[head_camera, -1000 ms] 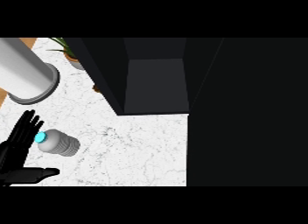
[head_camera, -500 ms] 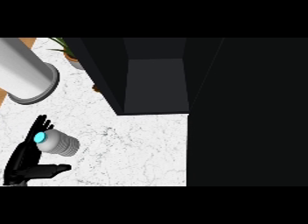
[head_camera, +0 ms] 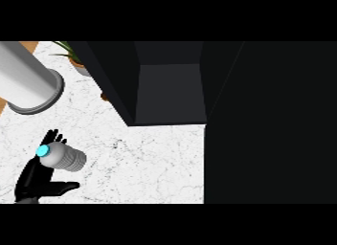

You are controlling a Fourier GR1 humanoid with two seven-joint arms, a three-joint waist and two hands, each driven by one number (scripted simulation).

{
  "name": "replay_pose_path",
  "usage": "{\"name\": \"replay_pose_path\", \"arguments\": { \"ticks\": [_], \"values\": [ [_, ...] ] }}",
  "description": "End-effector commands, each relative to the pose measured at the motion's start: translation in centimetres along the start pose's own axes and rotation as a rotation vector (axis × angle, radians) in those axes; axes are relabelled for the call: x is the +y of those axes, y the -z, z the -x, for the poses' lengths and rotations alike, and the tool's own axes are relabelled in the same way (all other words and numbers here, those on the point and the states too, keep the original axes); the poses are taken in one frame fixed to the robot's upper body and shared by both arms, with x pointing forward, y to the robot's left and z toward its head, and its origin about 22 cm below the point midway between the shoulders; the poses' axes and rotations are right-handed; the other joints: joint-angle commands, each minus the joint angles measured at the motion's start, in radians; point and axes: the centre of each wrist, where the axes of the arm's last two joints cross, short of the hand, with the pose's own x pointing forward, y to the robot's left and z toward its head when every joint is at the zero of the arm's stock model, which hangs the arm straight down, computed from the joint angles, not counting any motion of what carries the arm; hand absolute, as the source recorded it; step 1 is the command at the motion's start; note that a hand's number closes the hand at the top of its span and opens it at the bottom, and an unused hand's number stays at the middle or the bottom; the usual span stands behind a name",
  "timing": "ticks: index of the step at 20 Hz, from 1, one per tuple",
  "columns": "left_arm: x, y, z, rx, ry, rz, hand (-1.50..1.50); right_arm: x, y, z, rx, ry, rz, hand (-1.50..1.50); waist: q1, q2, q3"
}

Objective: Pick up the bottled water, place it into the cabinet and close the cabinet

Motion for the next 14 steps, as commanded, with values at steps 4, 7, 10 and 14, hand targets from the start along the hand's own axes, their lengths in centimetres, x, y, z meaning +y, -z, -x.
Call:
{"name": "replay_pose_path", "arguments": {
  "ticks": [4, 7, 10, 14],
  "values": [
    [0.7, 0.5, 0.9, -0.03, -0.08, 0.055, -1.5, 3.3, -0.1, -4.6, -0.082, 0.05, -0.036, -1.5, -0.002, 0.001, -0.001],
    [-2.2, 0.5, 2.8, -0.035, -0.164, 0.041, 1.5, 2.2, -0.3, -4.5, -0.071, 0.038, -0.037, -1.5, 0.006, -0.001, 0.0],
    [-0.7, 1.4, 1.8, -0.058, -0.249, 0.058, 1.5, 1.5, 0.0, -3.5, -0.086, 0.035, -0.021, -1.5, 0.008, 0.002, 0.0],
    [-0.2, 0.8, 1.9, -0.051, -0.255, 0.094, 1.5, 1.6, -0.2, -4.3, -0.092, 0.03, -0.024, -1.5, 0.011, -0.001, 0.001]
  ]
}}
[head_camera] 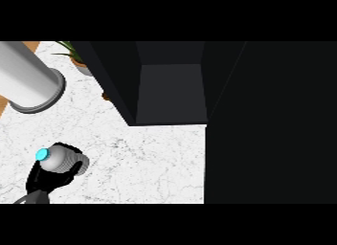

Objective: Pick up the bottled water, place it into the cabinet and close the cabinet

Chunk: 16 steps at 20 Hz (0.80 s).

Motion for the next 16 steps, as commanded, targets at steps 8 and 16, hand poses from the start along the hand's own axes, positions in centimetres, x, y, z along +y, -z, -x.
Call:
{"name": "replay_pose_path", "arguments": {
  "ticks": [8, 16],
  "values": [
    [-2.9, 1.5, 1.1, -0.18, -0.037, -0.02, 1.5, 2.9, 0.6, -3.9, -0.072, 0.011, -0.026, -1.5, 0.01, -0.002, 0.001],
    [-3.6, 2.4, -0.3, -0.255, 0.04, -0.036, 1.5, 3.0, 0.1, -4.6, -0.057, 0.014, -0.034, -1.5, 0.016, -0.006, 0.003]
  ]
}}
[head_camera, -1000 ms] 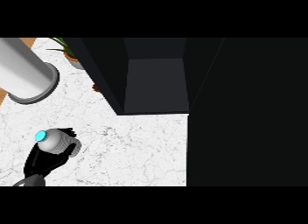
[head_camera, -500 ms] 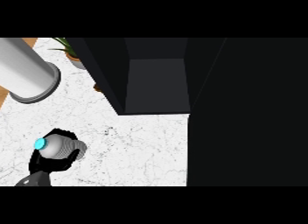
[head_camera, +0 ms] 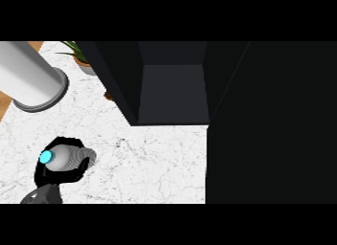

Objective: Pick up the bottled water, place it into the cabinet and close the cabinet

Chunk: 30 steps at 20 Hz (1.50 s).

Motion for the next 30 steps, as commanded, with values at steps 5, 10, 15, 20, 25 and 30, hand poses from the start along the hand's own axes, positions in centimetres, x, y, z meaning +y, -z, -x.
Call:
{"name": "replay_pose_path", "arguments": {
  "ticks": [5, 10, 15, 20, 25, 30],
  "values": [
    [-6.8, 2.5, 0.1, -0.04, -0.027, 0.119, 1.5, 2.3, 0.4, -3.8, -0.087, 0.019, -0.031, -1.5, 0.006, -0.004, 0.002],
    [-10.2, 2.8, -1.6, -0.042, -0.014, 0.164, 1.5, 1.4, 0.3, -3.1, -0.062, -0.009, -0.033, -1.5, 0.015, -0.007, 0.003],
    [-14.3, 4.3, -3.5, -0.025, -0.009, 0.189, 1.5, 1.9, 0.2, -4.1, -0.067, 0.006, -0.06, -1.5, 0.002, -0.006, 0.001],
    [-19.6, 5.5, -5.6, -0.052, 0.035, 0.182, 1.5, 1.2, 0.4, -3.4, -0.079, 0.017, -0.039, -1.5, -0.004, -0.002, 0.001],
    [-23.6, 7.0, -7.4, -0.083, 0.06, 0.173, 1.5, 2.3, 1.1, -4.0, -0.094, 0.022, -0.029, -1.5, -0.005, 0.003, 0.0],
    [-26.1, 6.7, -6.7, -0.071, 0.174, 0.115, 1.5, 1.3, 1.0, -3.7, -0.093, 0.031, -0.035, -1.5, -0.006, 0.002, 0.001]
  ]
}}
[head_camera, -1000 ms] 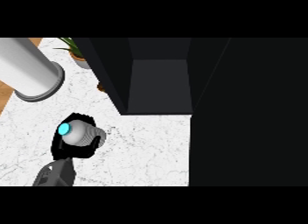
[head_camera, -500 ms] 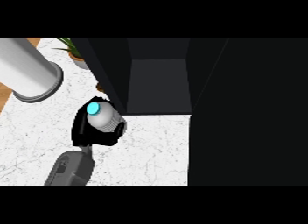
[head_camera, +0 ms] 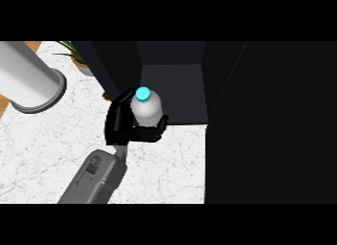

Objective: Pick up the bottled water, place it into the cabinet and close the cabinet

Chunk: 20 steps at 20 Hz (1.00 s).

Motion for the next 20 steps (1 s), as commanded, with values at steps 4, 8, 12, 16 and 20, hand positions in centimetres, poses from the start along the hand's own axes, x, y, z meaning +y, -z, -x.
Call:
{"name": "replay_pose_path", "arguments": {
  "ticks": [4, 8, 12, 16, 20],
  "values": [
    [-3.0, 2.9, -0.4, 0.039, 0.128, -0.05, 1.5, 2.4, 0.7, -3.0, -0.072, 0.031, -0.033, -1.5, -0.011, 0.003, 0.0],
    [-4.3, 4.7, -0.8, 0.071, 0.173, -0.084, 1.5, 2.0, 0.9, -2.4, -0.052, 0.054, -0.05, -1.5, -0.015, 0.006, 0.0],
    [-3.2, 4.6, 1.6, 0.084, 0.186, -0.097, 1.5, 1.2, 0.7, -2.8, -0.064, 0.057, -0.053, -1.5, -0.025, 0.008, -0.001],
    [-3.6, 7.3, 0.2, 0.124, 0.158, -0.1, 1.5, 1.7, 0.6, -3.2, -0.071, 0.067, -0.057, -1.5, -0.022, 0.008, -0.001],
    [-3.8, 9.1, 0.1, 0.084, 0.208, -0.142, 1.5, 0.4, 0.2, -1.4, -0.073, 0.079, -0.052, -1.5, -0.041, 0.015, 0.0]
  ]
}}
